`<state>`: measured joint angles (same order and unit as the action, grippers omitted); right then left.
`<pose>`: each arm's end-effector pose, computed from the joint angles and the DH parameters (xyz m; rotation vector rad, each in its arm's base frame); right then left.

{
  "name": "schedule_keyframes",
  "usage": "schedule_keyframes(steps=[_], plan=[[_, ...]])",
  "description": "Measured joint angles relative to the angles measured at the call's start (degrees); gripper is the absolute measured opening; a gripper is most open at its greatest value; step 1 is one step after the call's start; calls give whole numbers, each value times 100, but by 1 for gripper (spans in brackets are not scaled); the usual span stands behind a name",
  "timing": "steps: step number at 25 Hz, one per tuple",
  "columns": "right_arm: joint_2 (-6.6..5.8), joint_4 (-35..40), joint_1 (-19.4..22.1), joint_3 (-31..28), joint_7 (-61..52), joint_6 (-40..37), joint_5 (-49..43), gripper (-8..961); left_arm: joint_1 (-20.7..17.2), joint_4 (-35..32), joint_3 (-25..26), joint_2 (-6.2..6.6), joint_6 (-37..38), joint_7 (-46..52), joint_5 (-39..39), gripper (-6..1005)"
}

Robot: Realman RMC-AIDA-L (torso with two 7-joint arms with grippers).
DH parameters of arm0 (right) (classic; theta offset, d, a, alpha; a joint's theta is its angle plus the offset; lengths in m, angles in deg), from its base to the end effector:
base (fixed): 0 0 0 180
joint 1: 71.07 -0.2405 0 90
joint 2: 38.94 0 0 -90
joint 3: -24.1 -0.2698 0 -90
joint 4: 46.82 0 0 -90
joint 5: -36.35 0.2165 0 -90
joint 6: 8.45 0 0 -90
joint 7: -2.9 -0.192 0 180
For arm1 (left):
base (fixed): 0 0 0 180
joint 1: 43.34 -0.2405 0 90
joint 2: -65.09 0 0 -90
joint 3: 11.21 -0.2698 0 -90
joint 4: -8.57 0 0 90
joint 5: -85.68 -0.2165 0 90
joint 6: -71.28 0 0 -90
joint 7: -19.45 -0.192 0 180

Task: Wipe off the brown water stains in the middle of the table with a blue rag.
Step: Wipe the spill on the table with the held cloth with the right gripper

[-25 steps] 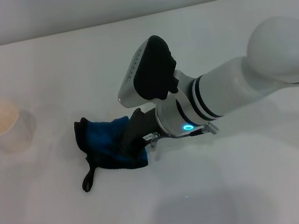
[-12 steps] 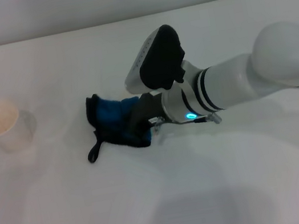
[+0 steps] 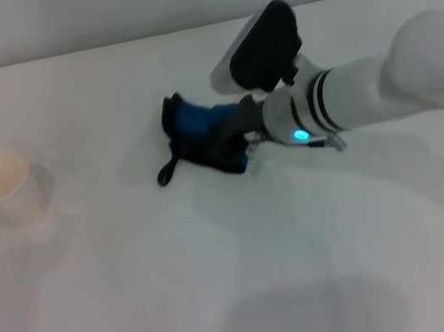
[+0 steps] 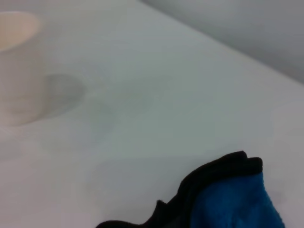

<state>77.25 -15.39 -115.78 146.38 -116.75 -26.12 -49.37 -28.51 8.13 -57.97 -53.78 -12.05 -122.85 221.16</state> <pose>0.2328 0.4390 -0.1737 -2.4475 0.7193 0.0088 -0.3791 0.2990 -0.0072 -1.5376 -0.8203 -0.9964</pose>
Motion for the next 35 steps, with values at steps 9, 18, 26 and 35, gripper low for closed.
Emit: schedule_keyframes(steps=[9,18,26,35], plan=[[-70,-883,-345,-781,29,280,-19,103,20,0,0,-5,1,10,11,883],[-152,-1170,-315,-1374,40,483,-21,103,16,0,0,13,1,148,31,883],[-93,-754,-179,-1434,271,-303,-21,104,20,0,0,23,2,150,32,882],[-15,-220,-225,-940,477,-1542,-17,104,-8,0,0,22,10,150,31,883]])
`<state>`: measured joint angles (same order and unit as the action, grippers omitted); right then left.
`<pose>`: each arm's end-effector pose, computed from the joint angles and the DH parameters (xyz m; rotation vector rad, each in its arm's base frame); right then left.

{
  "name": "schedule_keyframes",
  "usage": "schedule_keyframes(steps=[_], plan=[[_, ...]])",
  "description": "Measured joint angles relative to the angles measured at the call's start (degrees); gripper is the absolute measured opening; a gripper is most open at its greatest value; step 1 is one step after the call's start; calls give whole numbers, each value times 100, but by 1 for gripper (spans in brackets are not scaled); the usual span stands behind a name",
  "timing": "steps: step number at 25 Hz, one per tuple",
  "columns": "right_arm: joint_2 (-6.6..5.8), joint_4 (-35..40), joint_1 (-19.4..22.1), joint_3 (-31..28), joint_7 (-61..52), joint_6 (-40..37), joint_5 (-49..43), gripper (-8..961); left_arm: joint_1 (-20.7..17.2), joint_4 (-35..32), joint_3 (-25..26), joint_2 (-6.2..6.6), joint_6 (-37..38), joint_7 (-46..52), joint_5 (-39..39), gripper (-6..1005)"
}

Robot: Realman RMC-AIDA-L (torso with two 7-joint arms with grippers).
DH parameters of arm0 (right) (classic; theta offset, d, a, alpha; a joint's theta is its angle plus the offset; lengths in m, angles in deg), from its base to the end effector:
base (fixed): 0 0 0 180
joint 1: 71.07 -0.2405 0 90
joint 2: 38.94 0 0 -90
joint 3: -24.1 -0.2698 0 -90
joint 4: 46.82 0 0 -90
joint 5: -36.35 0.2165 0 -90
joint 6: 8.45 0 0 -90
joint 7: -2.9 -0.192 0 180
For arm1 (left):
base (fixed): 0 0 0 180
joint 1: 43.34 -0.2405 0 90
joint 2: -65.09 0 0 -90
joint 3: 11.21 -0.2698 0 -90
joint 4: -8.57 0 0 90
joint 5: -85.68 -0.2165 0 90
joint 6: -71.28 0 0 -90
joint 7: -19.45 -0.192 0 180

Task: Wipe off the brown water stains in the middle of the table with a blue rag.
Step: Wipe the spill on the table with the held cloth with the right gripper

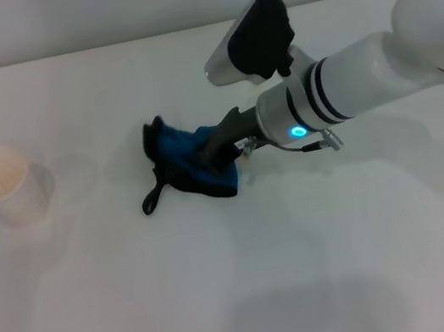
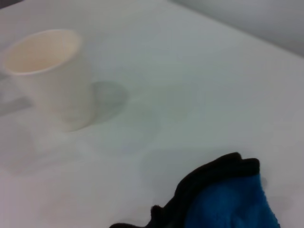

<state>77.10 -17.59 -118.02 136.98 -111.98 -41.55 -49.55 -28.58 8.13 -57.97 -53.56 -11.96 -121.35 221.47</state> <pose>0.2153 0.4285 -0.1741 -2.6178 0.7923 0.0349 -0.3811 0.2989 -0.0047 -1.5244 -0.8410 -1.0108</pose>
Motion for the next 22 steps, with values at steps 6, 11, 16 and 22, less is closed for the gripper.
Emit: schedule_keyframes(steps=[6,11,16,22], plan=[[6,-53,52,8,-14,577,12,104,-32,0,0,-8,0,0,-4,883],[-1,-346,29,-60,-24,1285,27,104,-36,0,0,-20,0,0,-15,883],[-49,-641,-7,-404,-21,1638,17,104,-34,0,0,-20,1,1,-17,883],[-160,-953,22,-948,6,1761,9,104,-34,0,0,-7,-3,0,-19,882]])
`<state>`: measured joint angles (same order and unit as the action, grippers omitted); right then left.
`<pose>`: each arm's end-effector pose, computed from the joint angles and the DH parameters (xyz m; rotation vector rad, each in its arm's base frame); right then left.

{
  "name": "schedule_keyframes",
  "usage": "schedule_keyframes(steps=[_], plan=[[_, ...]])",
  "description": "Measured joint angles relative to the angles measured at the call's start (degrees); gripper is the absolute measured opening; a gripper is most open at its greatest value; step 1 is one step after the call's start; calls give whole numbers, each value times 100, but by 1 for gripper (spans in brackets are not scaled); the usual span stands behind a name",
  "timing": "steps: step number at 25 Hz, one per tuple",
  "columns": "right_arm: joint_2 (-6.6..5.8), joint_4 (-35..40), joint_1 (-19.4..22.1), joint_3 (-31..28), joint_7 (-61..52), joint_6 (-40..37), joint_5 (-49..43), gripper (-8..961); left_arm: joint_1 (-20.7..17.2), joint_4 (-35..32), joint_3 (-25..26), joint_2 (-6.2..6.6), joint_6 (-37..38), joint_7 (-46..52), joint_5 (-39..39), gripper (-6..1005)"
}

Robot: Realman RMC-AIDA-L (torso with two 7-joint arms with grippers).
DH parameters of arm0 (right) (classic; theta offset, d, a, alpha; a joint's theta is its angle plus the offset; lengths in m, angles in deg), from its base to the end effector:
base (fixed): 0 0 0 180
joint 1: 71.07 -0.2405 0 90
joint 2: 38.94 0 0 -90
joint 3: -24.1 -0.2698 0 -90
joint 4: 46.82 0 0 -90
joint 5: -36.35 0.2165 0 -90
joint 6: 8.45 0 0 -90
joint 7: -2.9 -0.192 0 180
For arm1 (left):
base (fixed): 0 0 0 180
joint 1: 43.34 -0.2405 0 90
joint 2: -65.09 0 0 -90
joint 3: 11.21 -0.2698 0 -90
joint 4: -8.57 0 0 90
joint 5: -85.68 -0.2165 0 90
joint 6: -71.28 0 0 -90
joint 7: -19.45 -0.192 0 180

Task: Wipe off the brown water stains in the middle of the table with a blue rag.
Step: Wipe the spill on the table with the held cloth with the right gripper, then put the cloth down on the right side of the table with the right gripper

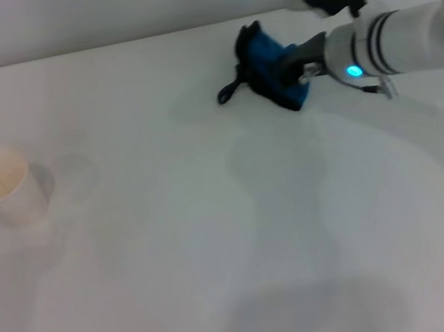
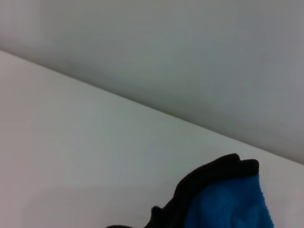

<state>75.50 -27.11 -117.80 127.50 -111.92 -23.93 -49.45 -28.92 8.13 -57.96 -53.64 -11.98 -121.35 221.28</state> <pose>0.2904 0.4884 -0.1016 -2.1298 0.9199 0.0339 -0.3822 0.2965 -0.0058 -1.5242 -0.8461 -1.0075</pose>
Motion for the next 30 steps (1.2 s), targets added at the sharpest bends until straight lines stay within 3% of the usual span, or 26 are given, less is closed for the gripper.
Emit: schedule_keyframes(steps=[6,13,15,19,30], plan=[[-152,123,229,-241,12,-649,-4,104,8,0,-3,8,-6,0,-9,882],[-185,609,449,-250,805,-2323,-9,104,9,0,-2,8,-7,0,2,882],[-259,670,437,-251,1216,-3100,-59,104,13,0,-2,8,-7,0,3,882],[-356,694,380,-251,1340,-3747,-348,104,23,0,0,10,-4,-5,5,883],[-666,614,416,-289,1219,-4732,-982,104,14,-152,-21,16,37,-16,-17,882]])
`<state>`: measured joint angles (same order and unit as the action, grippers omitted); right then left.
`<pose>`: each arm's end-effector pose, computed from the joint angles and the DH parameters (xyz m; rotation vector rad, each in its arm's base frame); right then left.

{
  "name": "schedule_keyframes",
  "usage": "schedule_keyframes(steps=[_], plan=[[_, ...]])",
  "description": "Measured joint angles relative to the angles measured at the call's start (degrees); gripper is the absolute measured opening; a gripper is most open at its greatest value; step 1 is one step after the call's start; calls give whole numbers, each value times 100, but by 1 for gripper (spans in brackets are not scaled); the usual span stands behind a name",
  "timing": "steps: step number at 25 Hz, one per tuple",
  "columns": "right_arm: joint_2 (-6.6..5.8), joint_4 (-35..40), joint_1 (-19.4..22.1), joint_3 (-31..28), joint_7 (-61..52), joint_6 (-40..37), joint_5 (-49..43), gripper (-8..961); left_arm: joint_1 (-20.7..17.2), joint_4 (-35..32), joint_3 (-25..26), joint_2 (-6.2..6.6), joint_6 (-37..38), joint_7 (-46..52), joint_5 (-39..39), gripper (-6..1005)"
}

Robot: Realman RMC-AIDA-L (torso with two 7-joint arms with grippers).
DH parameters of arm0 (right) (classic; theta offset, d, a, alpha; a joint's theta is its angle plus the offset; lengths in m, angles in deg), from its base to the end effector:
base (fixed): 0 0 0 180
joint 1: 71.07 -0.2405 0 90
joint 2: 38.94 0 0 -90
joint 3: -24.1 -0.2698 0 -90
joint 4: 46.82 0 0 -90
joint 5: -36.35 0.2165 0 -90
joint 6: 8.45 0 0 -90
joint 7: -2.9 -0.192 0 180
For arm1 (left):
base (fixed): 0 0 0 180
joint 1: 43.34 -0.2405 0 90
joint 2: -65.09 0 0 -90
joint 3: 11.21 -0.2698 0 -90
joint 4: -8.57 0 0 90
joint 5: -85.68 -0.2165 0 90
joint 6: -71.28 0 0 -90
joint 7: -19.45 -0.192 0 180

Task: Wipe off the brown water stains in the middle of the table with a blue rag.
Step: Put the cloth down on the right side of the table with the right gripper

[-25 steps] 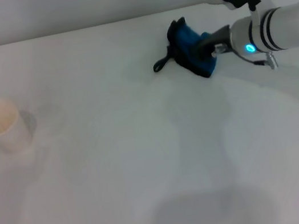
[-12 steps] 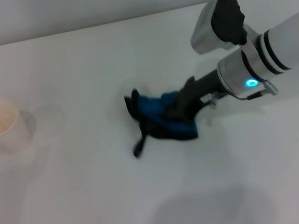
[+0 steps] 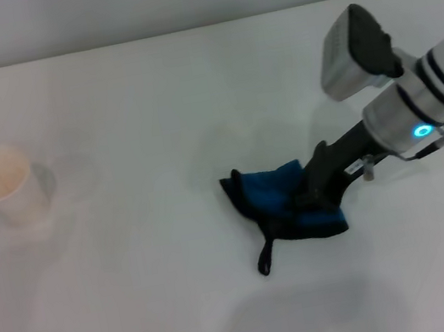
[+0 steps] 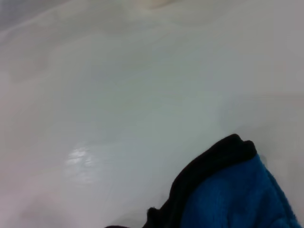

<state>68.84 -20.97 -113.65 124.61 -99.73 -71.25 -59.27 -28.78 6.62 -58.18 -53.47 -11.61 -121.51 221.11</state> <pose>0.2866 0.3783 -0.1073 -2.9246 0.7824 -0.1817 -0.3804 0.3017 -0.0007 -1.5376 -0.8144 -1.0021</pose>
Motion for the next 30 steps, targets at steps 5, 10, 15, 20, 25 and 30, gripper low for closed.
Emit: schedule_keyframes(steps=[5,10,15,20,25,30], plan=[[-64,-39,124,-596,-100,273,-291,104,5,-14,3,0,21,10,-8,882],[42,65,85,-1162,-77,682,-886,103,20,-16,9,0,27,12,-9,883],[181,347,49,-1183,-75,1119,-1403,103,30,-16,18,-6,27,14,-9,883],[208,374,-132,-1170,-84,1116,-1590,103,30,-16,21,-15,28,15,6,883],[268,387,-199,-1195,-95,1076,-1735,104,30,-15,21,-17,27,16,26,883],[305,443,-112,-1495,-131,1048,-1877,167,37,-15,21,-18,27,16,27,882]])
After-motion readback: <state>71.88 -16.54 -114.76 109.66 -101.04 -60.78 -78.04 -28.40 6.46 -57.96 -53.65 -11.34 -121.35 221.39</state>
